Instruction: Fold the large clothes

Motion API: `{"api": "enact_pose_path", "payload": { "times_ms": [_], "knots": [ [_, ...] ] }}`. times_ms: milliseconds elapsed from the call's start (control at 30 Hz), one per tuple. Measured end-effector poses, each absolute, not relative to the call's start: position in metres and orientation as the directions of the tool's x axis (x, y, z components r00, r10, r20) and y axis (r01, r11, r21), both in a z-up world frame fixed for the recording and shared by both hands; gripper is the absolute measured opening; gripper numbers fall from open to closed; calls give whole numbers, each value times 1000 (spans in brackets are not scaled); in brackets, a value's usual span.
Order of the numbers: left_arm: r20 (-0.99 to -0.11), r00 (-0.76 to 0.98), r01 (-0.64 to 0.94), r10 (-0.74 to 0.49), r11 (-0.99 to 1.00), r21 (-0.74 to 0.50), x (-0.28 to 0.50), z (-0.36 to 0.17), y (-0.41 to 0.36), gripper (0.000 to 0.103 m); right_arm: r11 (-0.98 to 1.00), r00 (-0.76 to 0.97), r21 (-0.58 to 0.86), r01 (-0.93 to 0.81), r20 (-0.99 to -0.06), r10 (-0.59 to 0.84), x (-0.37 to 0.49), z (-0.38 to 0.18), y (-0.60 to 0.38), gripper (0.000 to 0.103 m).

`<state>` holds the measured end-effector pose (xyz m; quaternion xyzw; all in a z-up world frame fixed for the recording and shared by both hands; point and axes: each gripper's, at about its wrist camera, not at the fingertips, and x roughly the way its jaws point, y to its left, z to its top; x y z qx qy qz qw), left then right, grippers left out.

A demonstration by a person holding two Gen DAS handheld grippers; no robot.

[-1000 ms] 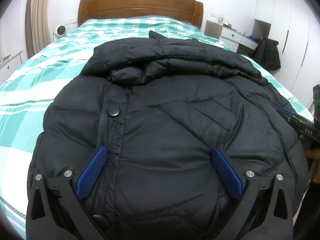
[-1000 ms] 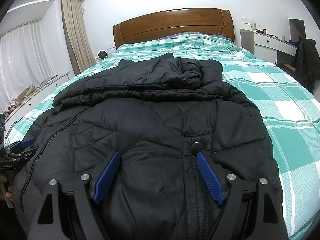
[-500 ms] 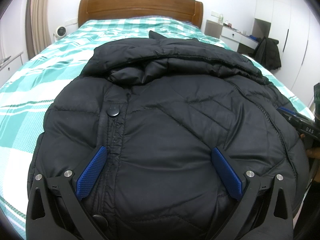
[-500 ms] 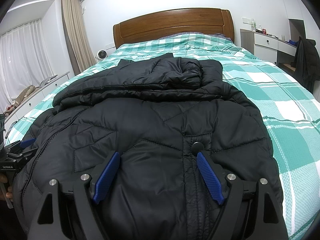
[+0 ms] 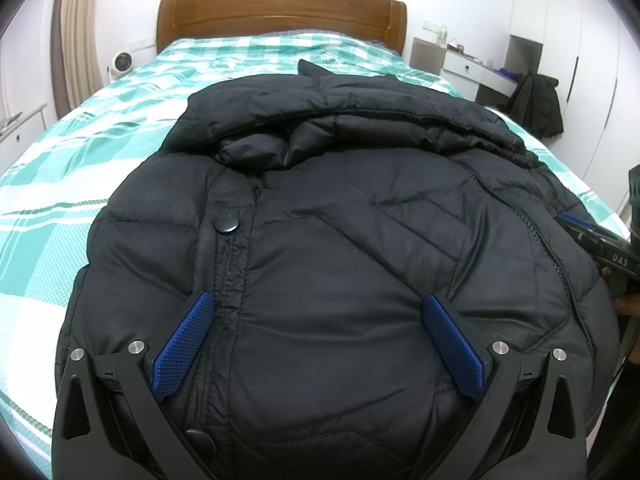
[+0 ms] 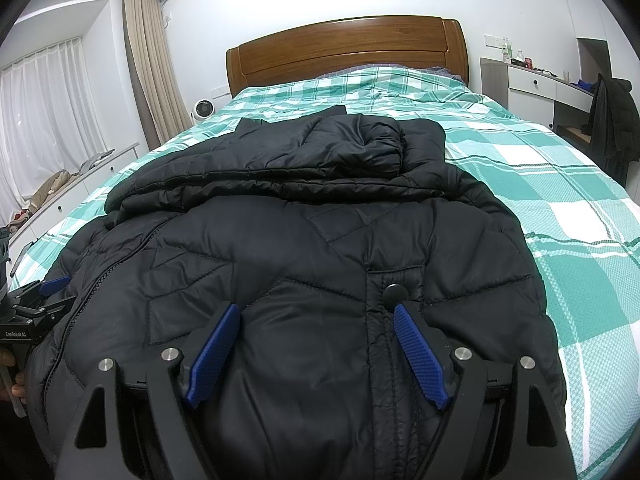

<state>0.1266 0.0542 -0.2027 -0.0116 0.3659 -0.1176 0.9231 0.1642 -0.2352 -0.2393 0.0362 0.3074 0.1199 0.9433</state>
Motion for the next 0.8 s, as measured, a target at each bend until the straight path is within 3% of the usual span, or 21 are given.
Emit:
{"api": "enact_pose_path", "payload": {
  "times_ms": [200,333,500,633,800],
  "knots": [
    [-730,654,163,-199,979,-121,126,-188,56,102,970,774,138,-199,-586,242,165,-239,-235,81],
    [-725,638,148,-259,965,-215,102,-170,68,102,972,762,133,-193,-603,234,167,-237,-234,81],
    [-748,617,116,-245,968,-221,77,-157,92,102,976,724,127,-179,-655,217,168,-227,-231,81],
    [-756,629,51,-182,980,-194,54,-144,135,102,967,706,210,-142,-664,248,154,-201,-249,81],
    [-766,614,-65,-190,955,-289,37,-144,203,102,964,686,262,-53,-692,226,126,-174,-301,81]
  ]
}}
